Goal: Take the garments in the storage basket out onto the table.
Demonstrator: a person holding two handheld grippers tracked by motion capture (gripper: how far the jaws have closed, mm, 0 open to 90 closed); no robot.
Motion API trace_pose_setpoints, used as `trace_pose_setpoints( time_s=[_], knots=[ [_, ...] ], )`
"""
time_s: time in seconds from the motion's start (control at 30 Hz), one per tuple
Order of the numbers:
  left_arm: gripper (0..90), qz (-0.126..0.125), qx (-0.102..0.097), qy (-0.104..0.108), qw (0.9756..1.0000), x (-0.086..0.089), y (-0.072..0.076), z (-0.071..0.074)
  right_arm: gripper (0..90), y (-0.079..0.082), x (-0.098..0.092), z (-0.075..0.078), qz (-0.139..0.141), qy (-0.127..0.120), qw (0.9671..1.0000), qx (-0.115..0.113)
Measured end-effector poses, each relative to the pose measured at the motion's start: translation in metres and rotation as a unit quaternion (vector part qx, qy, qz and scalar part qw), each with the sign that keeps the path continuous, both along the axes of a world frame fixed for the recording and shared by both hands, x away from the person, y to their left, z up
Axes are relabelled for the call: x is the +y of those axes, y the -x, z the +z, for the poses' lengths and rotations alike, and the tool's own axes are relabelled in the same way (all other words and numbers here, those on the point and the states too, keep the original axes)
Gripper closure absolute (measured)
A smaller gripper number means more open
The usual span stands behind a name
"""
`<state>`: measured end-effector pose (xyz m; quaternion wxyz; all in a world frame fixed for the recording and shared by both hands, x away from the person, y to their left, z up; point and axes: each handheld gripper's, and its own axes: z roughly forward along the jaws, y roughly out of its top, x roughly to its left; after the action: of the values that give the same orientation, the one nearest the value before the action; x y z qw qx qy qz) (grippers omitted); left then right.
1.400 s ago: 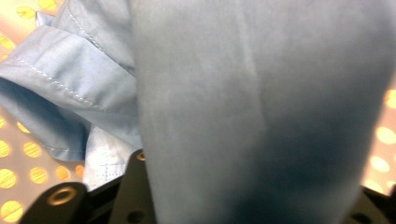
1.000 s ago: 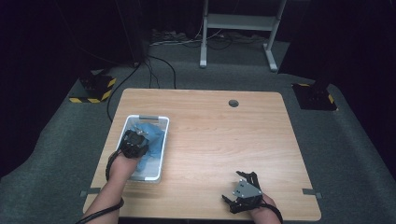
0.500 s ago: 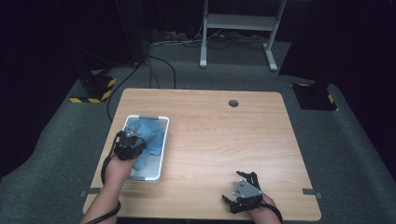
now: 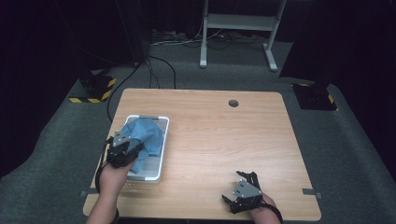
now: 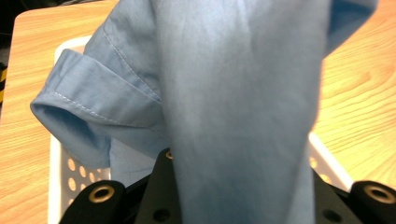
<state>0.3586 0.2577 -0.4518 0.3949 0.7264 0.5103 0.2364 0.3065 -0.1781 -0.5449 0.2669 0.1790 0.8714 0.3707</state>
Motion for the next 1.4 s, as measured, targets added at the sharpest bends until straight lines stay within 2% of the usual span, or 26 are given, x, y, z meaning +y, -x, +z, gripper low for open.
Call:
trace_pose_setpoints(
  time_s=[0.37, 0.67, 1.0, 1.17, 1.4],
  knots=[
    [78.9, -0.006, -0.048, 0.031, 0.9984, 0.010, 0.019, 0.013, 0.4, 0.000, 0.000, 0.000, 0.000, 0.000, 1.0000, -0.001],
    [78.9, -0.003, -0.080, 0.041, 0.9959, 0.011, 0.026, 0.023, 0.3, 0.000, 0.000, 0.000, -0.001, -0.001, 1.0000, 0.004],
    [78.5, -0.012, -0.102, 0.047, 0.9936, 0.009, 0.031, 0.029, 0.4, 0.000, 0.000, 0.000, 0.000, 0.000, 1.0000, 0.002],
    [78.2, -0.016, -0.116, 0.056, 0.9915, 0.007, 0.034, 0.033, 0.3, 0.000, 0.000, 0.000, 0.000, -0.001, 1.0000, 0.003],
    [78.1, -0.022, -0.133, 0.058, 0.9892, 0.004, 0.037, 0.037, 0.3, 0.000, 0.000, 0.000, 0.000, 0.000, 1.0000, 0.001]
  ],
)
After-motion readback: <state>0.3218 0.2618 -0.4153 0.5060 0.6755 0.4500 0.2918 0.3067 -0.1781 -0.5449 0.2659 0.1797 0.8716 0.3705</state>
